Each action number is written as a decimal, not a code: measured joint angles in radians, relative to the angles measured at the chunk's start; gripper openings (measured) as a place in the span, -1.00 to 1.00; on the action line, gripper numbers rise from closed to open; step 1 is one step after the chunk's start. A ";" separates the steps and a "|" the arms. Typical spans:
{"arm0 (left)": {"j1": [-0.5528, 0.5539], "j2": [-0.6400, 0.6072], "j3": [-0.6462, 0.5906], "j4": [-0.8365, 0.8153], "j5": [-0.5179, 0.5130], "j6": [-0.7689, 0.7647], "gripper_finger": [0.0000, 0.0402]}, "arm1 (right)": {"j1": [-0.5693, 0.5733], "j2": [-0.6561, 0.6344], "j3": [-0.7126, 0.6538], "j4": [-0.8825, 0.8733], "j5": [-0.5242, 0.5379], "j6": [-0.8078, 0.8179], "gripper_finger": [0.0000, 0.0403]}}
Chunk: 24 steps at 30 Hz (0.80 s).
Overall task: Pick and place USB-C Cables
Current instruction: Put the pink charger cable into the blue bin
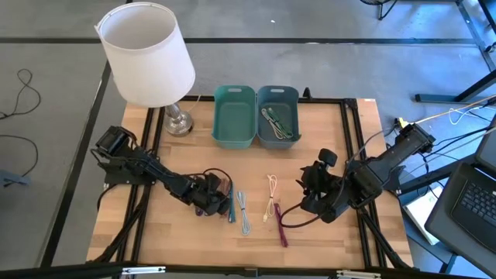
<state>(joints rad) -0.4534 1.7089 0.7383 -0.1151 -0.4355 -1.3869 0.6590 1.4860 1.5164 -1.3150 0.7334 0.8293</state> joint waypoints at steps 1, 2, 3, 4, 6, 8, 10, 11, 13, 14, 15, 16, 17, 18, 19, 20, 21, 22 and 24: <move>-0.003 -0.001 -0.001 -0.004 -0.005 0.006 -0.55 | 0.000 0.000 0.000 0.000 0.000 0.000 -0.08; -0.005 -0.001 -0.001 -0.005 -0.007 0.009 -0.67 | 0.000 0.000 0.000 -0.001 0.000 0.000 -0.08; -0.005 0.000 -0.001 -0.001 -0.008 0.013 -0.81 | 0.000 0.000 0.000 -0.002 0.000 0.000 -0.08; -0.009 0.000 0.000 -0.003 -0.011 0.013 -0.89 | 0.000 0.000 0.000 -0.002 0.000 0.000 -0.08; -0.017 -0.001 0.000 -0.005 -0.019 0.015 -0.93 | 0.000 0.000 0.000 -0.002 0.000 0.000 -0.08; -0.028 -0.013 -0.002 -0.010 -0.026 0.028 -0.95 | 0.000 0.000 0.000 -0.003 0.000 0.000 -0.08; -0.039 -0.041 -0.005 -0.027 -0.017 0.045 -0.96 | 0.000 0.000 0.000 -0.003 0.000 0.000 -0.08; -0.048 -0.061 -0.008 -0.038 -0.016 0.057 -0.96 | 0.000 0.000 0.000 -0.003 -0.001 0.000 -0.08; -0.064 -0.118 -0.007 -0.031 -0.028 0.091 -0.96 | 0.000 0.000 0.000 -0.003 -0.001 0.000 -0.08; -0.070 -0.152 -0.006 -0.025 -0.046 0.110 -0.97 | 0.000 0.000 0.000 -0.005 0.000 0.000 -0.08; -0.079 -0.185 -0.005 -0.019 -0.070 0.128 -0.97 | 0.000 0.000 0.000 -0.005 0.000 0.000 -0.08; -0.090 -0.218 -0.005 -0.019 -0.100 0.148 -0.97 | 0.000 0.000 0.000 -0.005 -0.001 0.000 -0.08; -0.103 -0.251 -0.005 -0.014 -0.133 0.174 -0.97 | 0.000 0.000 0.000 -0.005 0.000 0.000 -0.08; -0.118 -0.284 -0.005 0.001 -0.166 0.207 -0.97 | 0.000 0.000 0.000 -0.005 0.000 0.000 -0.08; -0.135 -0.316 -0.005 0.030 -0.206 0.249 -0.97 | 0.000 0.000 0.000 -0.005 0.000 0.000 -0.08; -0.151 -0.345 -0.005 0.068 -0.242 0.307 -0.97 | 0.000 0.000 0.000 -0.005 0.000 0.000 -0.08; -0.168 -0.367 -0.005 0.122 -0.278 0.379 -0.97 | 0.000 0.000 0.000 -0.005 0.000 0.000 -0.08; -0.185 -0.383 -0.005 0.187 -0.307 0.470 -0.97 | 0.000 0.000 0.000 -0.005 0.000 0.001 -0.08; -0.218 -0.401 -0.005 0.339 -0.341 0.678 -0.97 | 0.000 0.000 0.000 -0.005 0.000 0.001 -0.08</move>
<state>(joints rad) -0.6709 1.3081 0.7334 0.2236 -0.7769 -0.7085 0.6590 1.4860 1.5162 -1.3196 0.7331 0.8303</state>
